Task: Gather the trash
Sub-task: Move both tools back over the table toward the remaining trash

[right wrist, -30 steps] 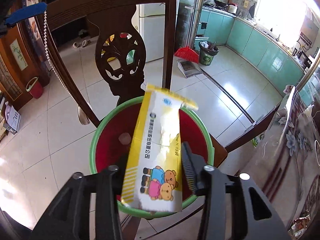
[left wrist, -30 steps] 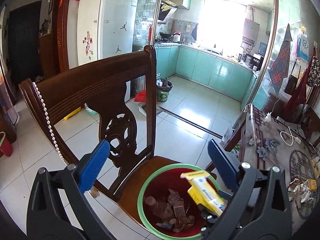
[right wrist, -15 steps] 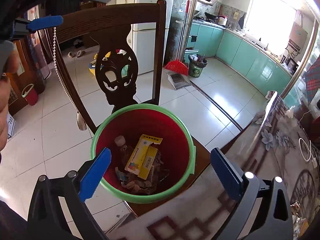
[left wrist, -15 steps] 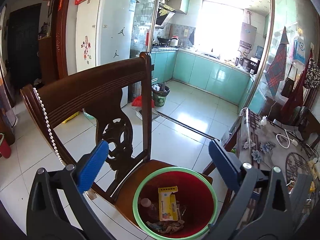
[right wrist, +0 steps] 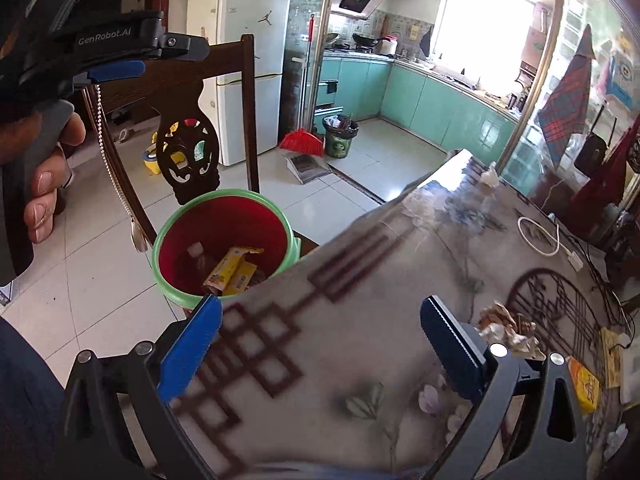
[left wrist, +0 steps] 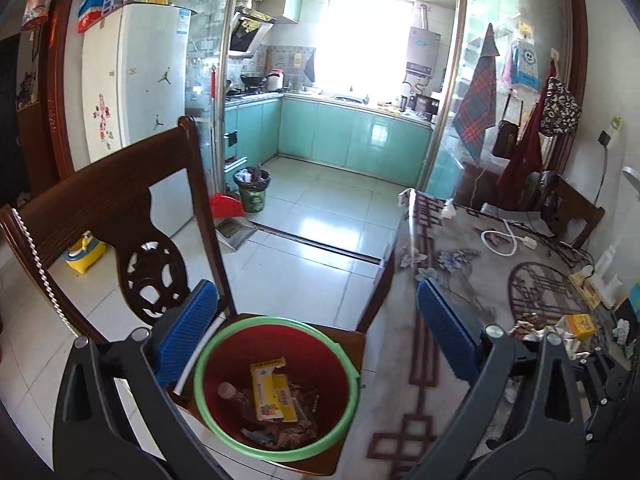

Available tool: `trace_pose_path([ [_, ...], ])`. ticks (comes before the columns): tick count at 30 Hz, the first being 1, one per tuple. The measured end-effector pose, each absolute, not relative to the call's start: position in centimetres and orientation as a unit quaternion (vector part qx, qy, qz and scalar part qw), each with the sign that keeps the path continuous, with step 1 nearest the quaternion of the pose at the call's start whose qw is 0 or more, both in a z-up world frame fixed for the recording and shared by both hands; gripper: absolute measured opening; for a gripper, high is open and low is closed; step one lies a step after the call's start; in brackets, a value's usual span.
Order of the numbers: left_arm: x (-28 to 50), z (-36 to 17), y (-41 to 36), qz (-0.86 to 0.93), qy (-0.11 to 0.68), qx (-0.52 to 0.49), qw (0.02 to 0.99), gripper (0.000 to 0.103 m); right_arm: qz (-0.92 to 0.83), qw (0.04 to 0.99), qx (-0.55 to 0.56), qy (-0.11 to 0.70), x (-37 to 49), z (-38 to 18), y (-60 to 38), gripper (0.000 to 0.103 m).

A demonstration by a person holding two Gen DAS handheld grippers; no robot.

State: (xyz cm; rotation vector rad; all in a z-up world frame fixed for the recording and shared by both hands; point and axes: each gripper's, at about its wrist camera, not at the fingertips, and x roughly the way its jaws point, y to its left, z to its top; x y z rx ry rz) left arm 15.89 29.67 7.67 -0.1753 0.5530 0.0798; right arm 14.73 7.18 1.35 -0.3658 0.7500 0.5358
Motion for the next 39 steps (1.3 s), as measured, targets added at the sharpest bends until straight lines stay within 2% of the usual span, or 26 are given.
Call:
trace_pose_path([
  [17, 16.9, 4.7, 11.7, -0.122, 0.333, -0.056, 0.933, 0.098, 0.158, 0.897, -0.148, 0.385, 12.0, 1.7, -10.7, 0.096],
  [22, 17.8, 3.9, 6.6, -0.148, 0.346, -0.021, 0.926, 0.098, 0.136, 0.901, -0.135, 0.389, 12.1, 1.4, -14.1, 0.096],
  [39, 22.3, -2.5, -2.2, -0.16, 0.421, 0.071, 0.89, 0.098, 0.075, 0.908, -0.055, 0.409, 14.4, 0.0, -22.6, 0.096],
])
